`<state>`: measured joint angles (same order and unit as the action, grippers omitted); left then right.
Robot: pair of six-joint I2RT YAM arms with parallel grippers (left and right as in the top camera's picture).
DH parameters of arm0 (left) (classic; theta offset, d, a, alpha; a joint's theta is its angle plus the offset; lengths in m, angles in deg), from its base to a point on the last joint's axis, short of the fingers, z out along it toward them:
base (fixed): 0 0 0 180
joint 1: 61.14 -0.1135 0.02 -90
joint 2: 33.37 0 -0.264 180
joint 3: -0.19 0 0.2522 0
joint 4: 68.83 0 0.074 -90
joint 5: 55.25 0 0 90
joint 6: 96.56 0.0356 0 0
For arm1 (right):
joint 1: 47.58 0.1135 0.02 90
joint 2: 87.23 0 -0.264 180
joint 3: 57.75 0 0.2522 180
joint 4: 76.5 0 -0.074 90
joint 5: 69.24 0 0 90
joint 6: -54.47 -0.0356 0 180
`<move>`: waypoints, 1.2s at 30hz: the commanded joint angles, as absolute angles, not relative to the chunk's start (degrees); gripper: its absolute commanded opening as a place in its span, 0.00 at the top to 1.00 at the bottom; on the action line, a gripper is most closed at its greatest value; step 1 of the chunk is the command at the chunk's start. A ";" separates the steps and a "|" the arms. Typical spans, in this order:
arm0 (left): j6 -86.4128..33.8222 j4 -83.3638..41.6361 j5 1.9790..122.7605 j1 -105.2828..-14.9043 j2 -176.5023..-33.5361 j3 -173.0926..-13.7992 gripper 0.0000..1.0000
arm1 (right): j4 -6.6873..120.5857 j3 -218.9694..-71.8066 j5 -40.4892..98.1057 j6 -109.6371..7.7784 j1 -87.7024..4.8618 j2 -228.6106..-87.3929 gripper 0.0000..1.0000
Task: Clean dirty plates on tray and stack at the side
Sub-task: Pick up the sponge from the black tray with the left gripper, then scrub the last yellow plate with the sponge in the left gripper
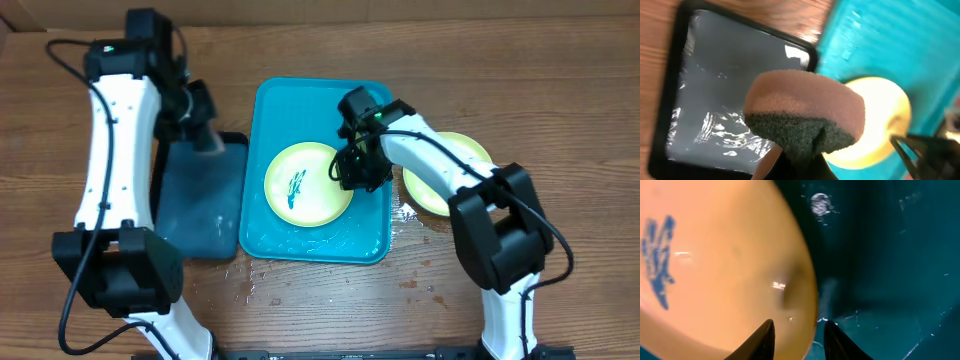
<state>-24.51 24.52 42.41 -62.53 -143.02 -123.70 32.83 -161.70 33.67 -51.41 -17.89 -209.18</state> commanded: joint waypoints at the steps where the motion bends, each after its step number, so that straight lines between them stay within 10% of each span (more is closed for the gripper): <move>1: -23.27 23.65 45.08 -57.46 -142.01 -123.17 0.96 | 32.92 -161.49 30.83 -55.52 -18.39 -211.32 0.68; 7: -25.08 15.87 40.45 -50.36 -142.12 -115.87 0.96 | 33.03 -161.46 31.53 -55.50 -17.98 -211.50 0.96; 21: -26.70 -14.43 46.33 -39.47 -146.67 -91.96 0.96 | 32.20 -161.46 31.51 -55.50 -17.63 -211.50 0.96; 36: -28.40 3.23 23.55 -47.71 -155.45 -98.65 0.96 | 31.21 -161.49 31.51 -55.48 -17.63 -211.50 0.96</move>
<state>-27.25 0.57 37.21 -43.32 -152.02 -97.14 31.65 -161.77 33.98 -55.39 -17.21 -210.73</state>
